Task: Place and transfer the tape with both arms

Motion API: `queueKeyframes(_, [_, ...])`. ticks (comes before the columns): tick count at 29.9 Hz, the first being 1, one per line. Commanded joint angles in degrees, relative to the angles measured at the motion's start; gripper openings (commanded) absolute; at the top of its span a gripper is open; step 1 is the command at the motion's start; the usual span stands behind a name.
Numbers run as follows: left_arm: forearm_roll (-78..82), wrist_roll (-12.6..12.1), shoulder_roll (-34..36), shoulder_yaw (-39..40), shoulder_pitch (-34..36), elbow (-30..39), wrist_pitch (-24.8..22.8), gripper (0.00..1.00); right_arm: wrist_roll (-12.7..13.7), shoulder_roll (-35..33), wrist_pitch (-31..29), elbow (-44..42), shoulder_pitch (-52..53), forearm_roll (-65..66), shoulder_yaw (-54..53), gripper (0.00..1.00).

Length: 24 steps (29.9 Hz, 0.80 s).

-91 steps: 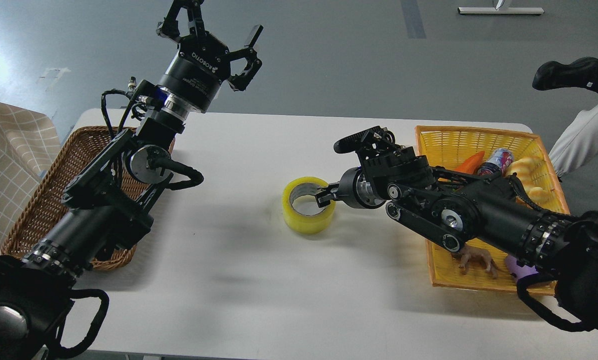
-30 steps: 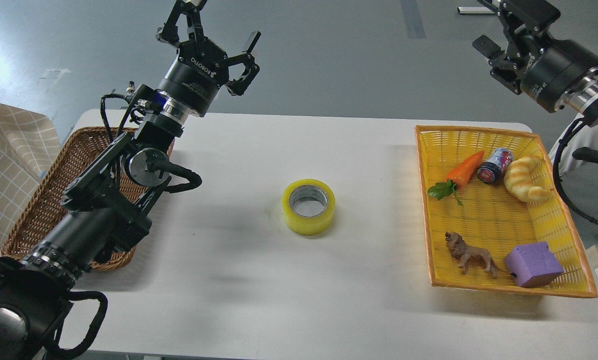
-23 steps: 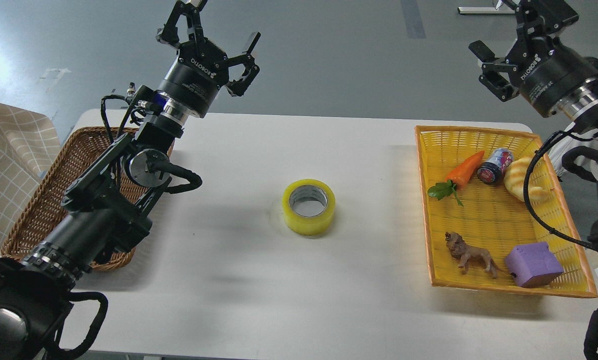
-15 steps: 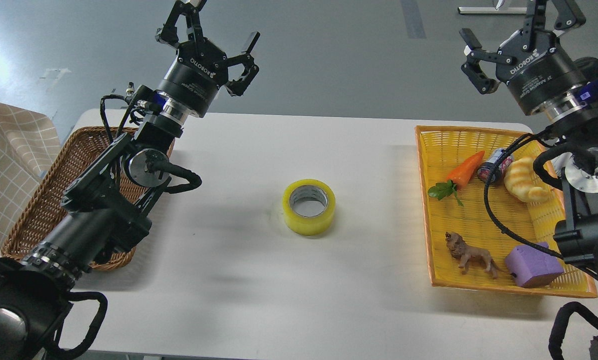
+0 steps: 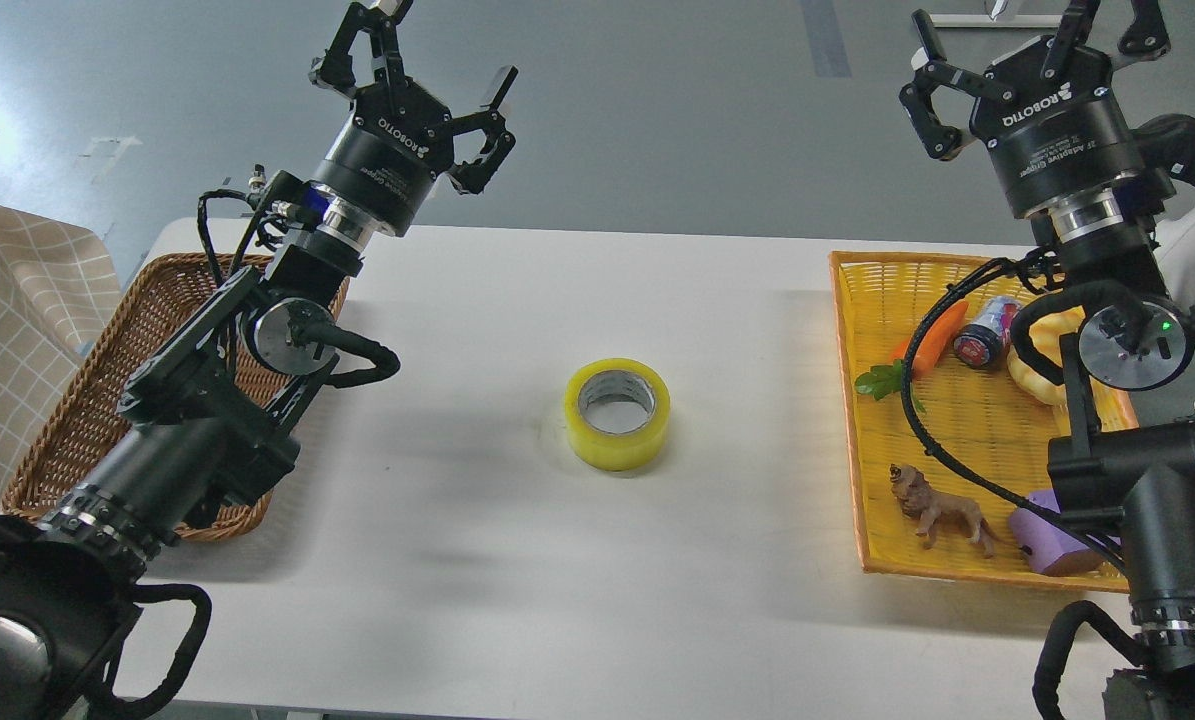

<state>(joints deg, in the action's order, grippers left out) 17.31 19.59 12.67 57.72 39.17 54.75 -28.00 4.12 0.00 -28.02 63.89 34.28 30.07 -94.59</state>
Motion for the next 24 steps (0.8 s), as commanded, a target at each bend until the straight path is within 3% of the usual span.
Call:
queueKeyframes(1, [0.00, -0.08, 0.07, -0.32, -0.06, 0.00, 0.00, 0.98, 0.01, 0.00, 0.02, -0.35, -0.79, -0.01, 0.02, 0.97])
queueKeyframes(24, [2.80, -0.17, 0.42, -1.20, 0.55, -0.17, 0.00, 0.98, -0.34, 0.00, 0.02, 0.27, -3.61, -0.98, 0.11, 1.00])
